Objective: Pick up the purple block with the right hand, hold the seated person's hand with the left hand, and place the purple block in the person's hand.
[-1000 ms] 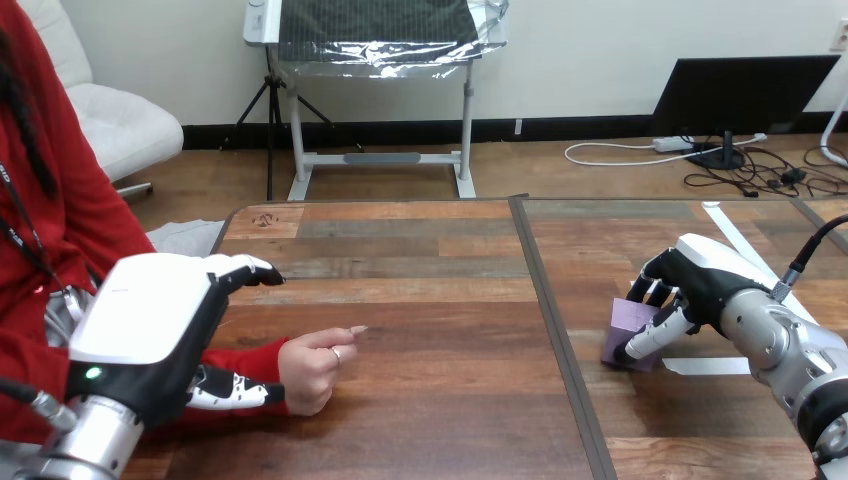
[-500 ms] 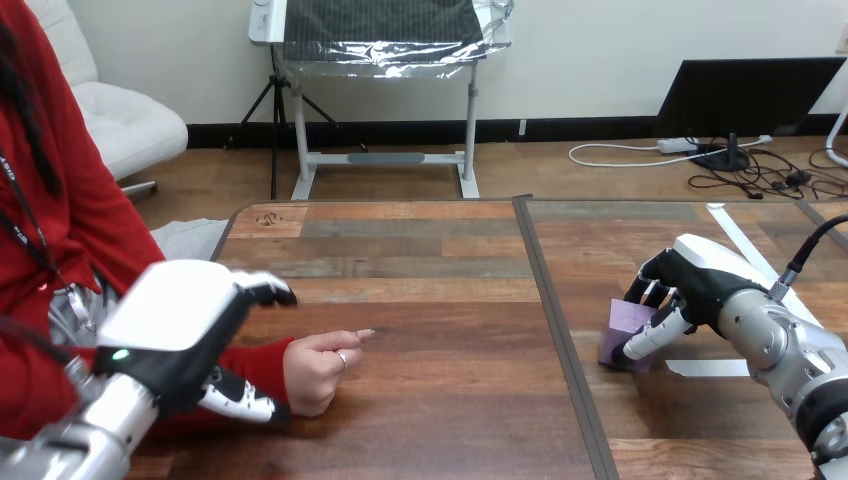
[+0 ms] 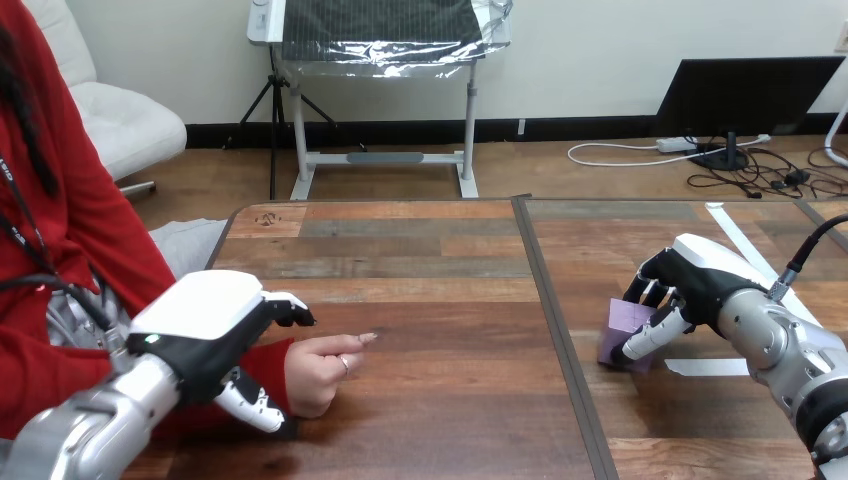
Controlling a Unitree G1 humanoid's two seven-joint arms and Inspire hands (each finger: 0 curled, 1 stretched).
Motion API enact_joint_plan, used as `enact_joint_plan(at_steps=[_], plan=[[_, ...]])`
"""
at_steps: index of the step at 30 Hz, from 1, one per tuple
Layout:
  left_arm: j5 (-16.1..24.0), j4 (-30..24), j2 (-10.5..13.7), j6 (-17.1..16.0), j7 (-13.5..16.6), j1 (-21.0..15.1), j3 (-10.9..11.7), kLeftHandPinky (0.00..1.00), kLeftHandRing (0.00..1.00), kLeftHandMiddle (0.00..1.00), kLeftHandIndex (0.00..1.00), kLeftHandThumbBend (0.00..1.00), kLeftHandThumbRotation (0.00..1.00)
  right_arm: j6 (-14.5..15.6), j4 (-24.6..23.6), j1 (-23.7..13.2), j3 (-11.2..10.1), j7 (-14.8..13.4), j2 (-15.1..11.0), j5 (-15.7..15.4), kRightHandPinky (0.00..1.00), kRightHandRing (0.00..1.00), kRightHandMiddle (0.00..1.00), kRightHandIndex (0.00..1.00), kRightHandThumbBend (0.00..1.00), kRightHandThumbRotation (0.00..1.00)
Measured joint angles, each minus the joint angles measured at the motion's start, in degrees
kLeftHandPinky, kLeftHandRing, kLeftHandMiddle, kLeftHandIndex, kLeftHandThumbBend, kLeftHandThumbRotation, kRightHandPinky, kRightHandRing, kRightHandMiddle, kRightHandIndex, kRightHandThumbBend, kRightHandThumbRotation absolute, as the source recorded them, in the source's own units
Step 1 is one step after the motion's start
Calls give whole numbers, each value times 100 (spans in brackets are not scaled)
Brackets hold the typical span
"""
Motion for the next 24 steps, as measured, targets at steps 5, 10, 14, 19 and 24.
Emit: enact_joint_plan(at_steps=[5, 10, 14, 19, 24], plan=[[11, 265, 19, 13, -7, -219, -171, 76, 79, 79, 77, 100, 23, 0, 0, 0, -6, 9, 0, 18, 48, 52, 55, 53, 77, 0], [45, 516, 42, 43, -7, -417, -336, 77, 79, 80, 78, 100, 23, 1, 0, 0, -21, 35, 0, 81, 49, 53, 55, 53, 77, 0], [54, 704, 47, 100, -6, -554, -452, 78, 80, 80, 78, 100, 23, 8, 0, 0, -28, 50, 0, 114, 49, 52, 55, 53, 76, 0], [77, 926, 51, 163, 0, -695, -567, 78, 80, 81, 78, 100, 23, 12, 0, 0, -29, 55, -1, 134, 48, 52, 55, 53, 76, 0], [122, 1140, 54, 254, 4, -840, -704, 78, 81, 81, 78, 100, 22, 14, 0, 0, -29, 59, -1, 139, 49, 52, 55, 53, 76, 0]])
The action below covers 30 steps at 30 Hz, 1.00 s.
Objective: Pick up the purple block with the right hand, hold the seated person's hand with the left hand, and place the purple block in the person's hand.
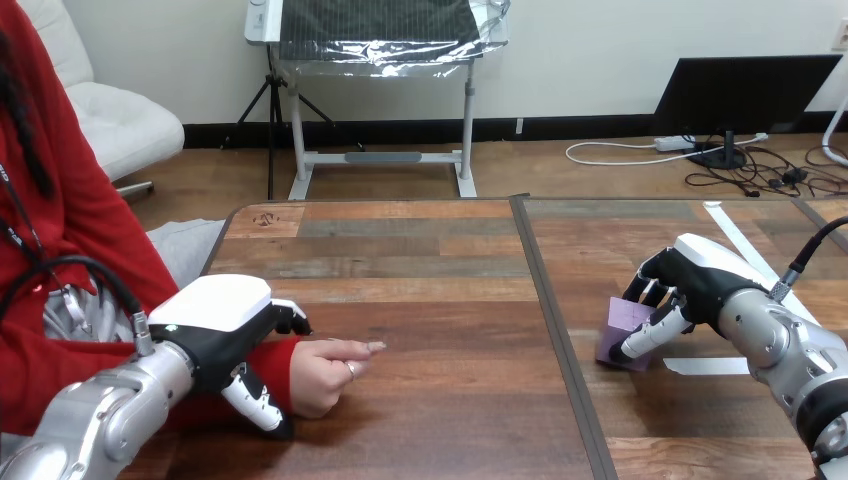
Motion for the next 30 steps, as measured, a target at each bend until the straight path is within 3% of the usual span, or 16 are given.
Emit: enact_joint_plan(at_steps=[19, 30], plan=[[21, 510, 1, 232, 55, -442, -264, 75, 80, 81, 78, 100, 19, -26, -1, -1, 0, -3, -1, 22, 45, 49, 53, 52, 78, 0], [21, 615, 25, 255, 54, -535, -333, 72, 77, 79, 77, 100, 25, -22, -1, -1, 0, -3, -3, 23, 45, 49, 53, 53, 77, 0]])
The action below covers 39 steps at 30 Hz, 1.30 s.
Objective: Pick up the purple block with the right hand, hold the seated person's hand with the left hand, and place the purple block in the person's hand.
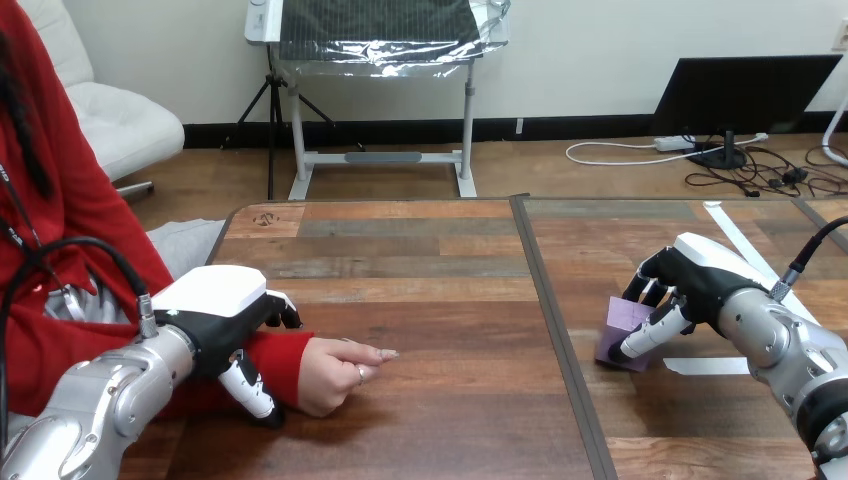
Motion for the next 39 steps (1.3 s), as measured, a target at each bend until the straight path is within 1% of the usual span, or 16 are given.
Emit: enact_joint_plan(at_steps=[4, 10, 17, 23, 27, 30, 36, 37, 39], plan=[[1, 16, 18, 24, 0, -9, -16, 70, 76, 78, 76, 100, 25, 5, 0, 0, 0, 0, 0, 0, 46, 50, 54, 53, 77, 0], [-21, 26, 39, 99, -22, -9, -38, 66, 74, 77, 75, 100, 22, 13, 0, 0, 0, 0, 0, 0, 48, 52, 55, 53, 77, 0], [-99, 16, 39, 269, -145, -30, -62, 61, 71, 75, 73, 96, 16, 26, 0, 0, 0, 0, 0, 1, 49, 53, 55, 53, 78, 0], [-157, 14, 37, 287, -196, -86, -105, 59, 68, 72, 70, 93, 11, 26, 0, 0, -1, 0, 1, 8, 49, 53, 55, 53, 78, 0], [-233, 0, 36, 315, -331, -121, -112, 59, 67, 70, 68, 92, 7, 24, 0, 0, -2, 0, 1, 21, 49, 52, 55, 53, 78, 0], [-333, -5, 34, 369, -444, -141, -112, 57, 64, 68, 66, 90, 5, 20, 0, 0, -2, 0, 1, 22, 49, 52, 55, 53, 78, 0], [-460, -8, 34, 471, -592, -166, -111, 48, 56, 62, 62, 87, 1, 22, 0, 0, -2, 0, -3, 22, 48, 52, 55, 53, 77, 0], [-495, -11, 34, 491, -617, -167, -111, 45, 53, 60, 61, 86, 1, 23, 0, 0, -2, 0, -4, 22, 49, 52, 55, 53, 77, 0], [-538, -16, 34, 517, -658, -168, -111, 43, 51, 59, 61, 85, 1, 22, 0, 0, -2, -1, -6, 22, 49, 52, 55, 53, 78, 0]])
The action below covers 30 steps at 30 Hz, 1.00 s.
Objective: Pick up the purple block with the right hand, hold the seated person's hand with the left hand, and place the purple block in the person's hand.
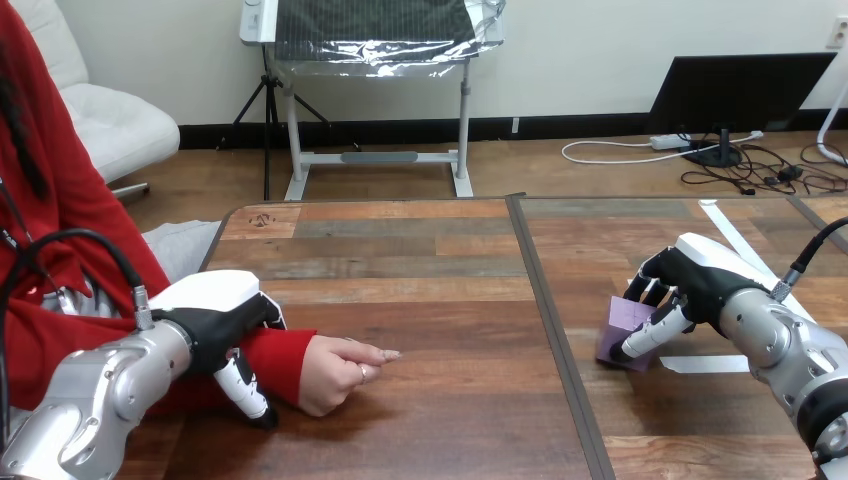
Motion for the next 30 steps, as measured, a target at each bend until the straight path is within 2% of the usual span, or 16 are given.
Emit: enact_joint_plan(at_steps=[6, 16, 30], plan=[[-129, -9, 0, 64, -77, 1, 3, 36, 44, 53, 56, 84, 0, -9, 0, 0, 0, -7, -1, 0, 48, 52, 54, 52, 78, 0], [-337, -7, 2, 42, -93, 19, 5, 30, 37, 46, 49, 82, 0, -69, 0, 0, 0, -7, 0, -1, 45, 49, 53, 52, 78, 0], [-598, 3, 16, -42, 14, 96, 22, 29, 35, 43, 44, 80, 0, -106, -2, 0, 1, -7, 2, -6, 48, 52, 54, 53, 77, 0]])
